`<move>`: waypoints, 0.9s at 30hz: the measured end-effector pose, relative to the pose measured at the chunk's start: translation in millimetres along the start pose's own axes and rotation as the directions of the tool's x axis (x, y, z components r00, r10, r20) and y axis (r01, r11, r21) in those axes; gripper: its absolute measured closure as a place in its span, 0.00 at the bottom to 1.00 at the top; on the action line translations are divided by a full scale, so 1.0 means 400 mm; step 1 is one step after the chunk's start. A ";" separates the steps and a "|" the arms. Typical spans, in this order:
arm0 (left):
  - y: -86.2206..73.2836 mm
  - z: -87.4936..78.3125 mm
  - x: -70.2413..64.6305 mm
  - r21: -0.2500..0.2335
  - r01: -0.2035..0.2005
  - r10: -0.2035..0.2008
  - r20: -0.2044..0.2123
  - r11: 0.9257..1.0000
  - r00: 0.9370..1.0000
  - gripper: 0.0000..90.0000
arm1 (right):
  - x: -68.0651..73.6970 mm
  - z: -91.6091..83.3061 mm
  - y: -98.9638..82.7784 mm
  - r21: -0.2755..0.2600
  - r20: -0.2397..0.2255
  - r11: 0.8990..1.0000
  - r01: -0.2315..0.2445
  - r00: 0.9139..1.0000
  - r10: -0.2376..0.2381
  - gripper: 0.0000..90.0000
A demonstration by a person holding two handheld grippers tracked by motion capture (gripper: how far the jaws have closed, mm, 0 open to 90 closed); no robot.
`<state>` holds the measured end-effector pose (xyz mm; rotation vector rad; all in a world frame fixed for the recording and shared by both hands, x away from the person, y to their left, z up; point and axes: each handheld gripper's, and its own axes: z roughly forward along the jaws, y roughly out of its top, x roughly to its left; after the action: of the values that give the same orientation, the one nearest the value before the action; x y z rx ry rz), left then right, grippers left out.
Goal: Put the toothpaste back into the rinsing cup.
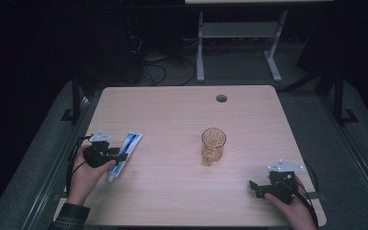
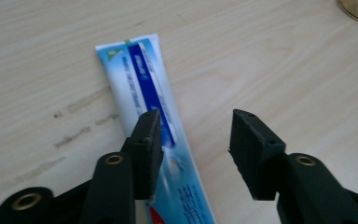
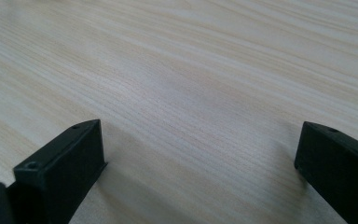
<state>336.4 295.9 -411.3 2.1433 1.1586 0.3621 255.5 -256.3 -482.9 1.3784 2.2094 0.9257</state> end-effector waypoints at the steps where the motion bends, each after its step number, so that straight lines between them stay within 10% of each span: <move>1: 0.008 0.004 0.004 0.002 -0.003 0.003 -0.009 1.000 1.000 0.55 | 0.000 0.000 0.000 0.000 0.000 1.000 0.000 1.000 0.000 0.01; 16: 0.097 0.108 0.043 0.085 0.003 0.003 -0.070 0.996 0.998 0.38 | 0.000 0.000 0.000 0.000 0.000 1.000 0.000 1.000 0.000 0.01; 27: 0.121 0.177 0.060 0.197 0.017 0.001 -0.092 0.980 0.996 0.38 | 0.000 0.000 0.000 0.000 0.000 1.000 0.000 1.000 0.000 0.01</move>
<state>417.8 266.8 -432.9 2.3132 1.3020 0.3579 255.6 -256.4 -483.0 1.3778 2.2092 0.9260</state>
